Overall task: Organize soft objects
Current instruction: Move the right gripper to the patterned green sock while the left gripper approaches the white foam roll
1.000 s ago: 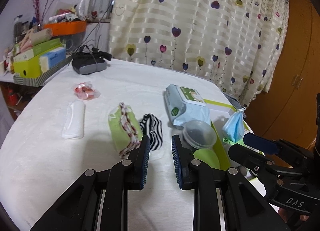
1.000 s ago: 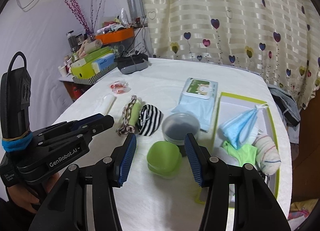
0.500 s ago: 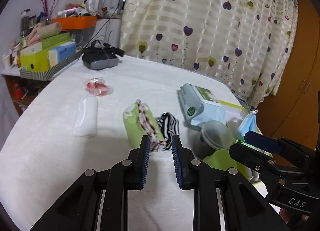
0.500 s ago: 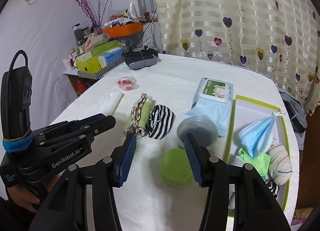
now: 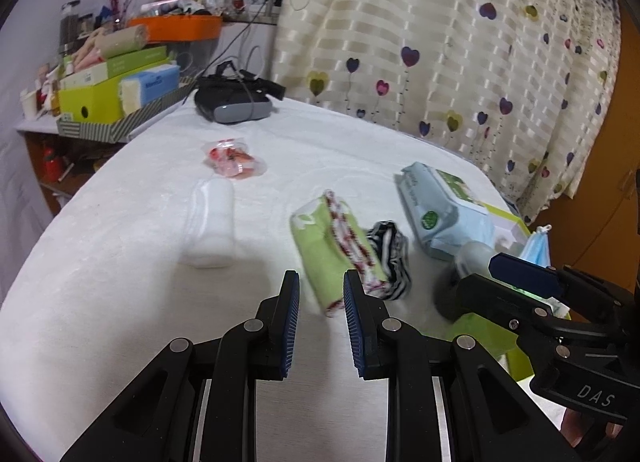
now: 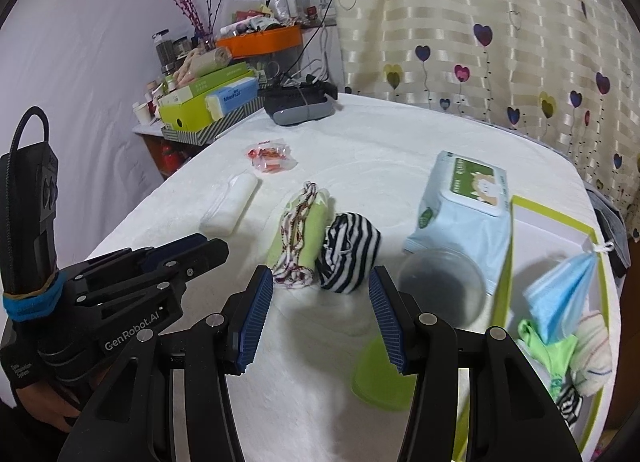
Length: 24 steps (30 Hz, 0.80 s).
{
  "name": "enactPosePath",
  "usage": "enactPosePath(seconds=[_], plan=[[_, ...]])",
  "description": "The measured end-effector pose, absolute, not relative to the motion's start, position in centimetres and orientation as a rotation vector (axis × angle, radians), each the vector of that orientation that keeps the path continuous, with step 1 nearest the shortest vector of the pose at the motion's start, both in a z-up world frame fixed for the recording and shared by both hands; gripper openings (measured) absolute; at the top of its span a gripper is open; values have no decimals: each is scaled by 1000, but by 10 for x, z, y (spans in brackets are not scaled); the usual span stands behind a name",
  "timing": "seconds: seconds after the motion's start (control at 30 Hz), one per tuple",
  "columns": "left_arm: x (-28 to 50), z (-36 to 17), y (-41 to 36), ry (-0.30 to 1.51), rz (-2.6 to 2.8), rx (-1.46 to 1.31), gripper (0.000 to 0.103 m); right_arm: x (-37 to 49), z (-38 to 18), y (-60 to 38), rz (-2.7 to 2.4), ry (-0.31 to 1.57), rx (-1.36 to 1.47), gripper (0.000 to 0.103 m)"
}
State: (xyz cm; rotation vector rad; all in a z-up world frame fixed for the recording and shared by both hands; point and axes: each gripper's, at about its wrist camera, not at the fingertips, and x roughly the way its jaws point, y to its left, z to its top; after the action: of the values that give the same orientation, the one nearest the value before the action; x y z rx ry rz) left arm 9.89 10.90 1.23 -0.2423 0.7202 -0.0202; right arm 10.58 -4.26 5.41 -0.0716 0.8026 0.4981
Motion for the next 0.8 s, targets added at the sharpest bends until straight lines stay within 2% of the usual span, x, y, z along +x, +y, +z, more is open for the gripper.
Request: enactPosePath(seconds=[0.3, 0.43, 0.7, 0.8], plan=[[102, 3, 149, 732, 50, -278, 22, 131, 42, -6, 520, 851, -112, 51], [104, 1, 166, 727, 71, -296, 31, 145, 32, 9, 512, 887, -128, 51], [122, -5, 187, 743, 72, -301, 36, 169, 7, 32, 469, 959, -166, 51], [129, -8, 190, 751, 72, -305, 41, 172, 0, 36, 454, 972, -183, 51]])
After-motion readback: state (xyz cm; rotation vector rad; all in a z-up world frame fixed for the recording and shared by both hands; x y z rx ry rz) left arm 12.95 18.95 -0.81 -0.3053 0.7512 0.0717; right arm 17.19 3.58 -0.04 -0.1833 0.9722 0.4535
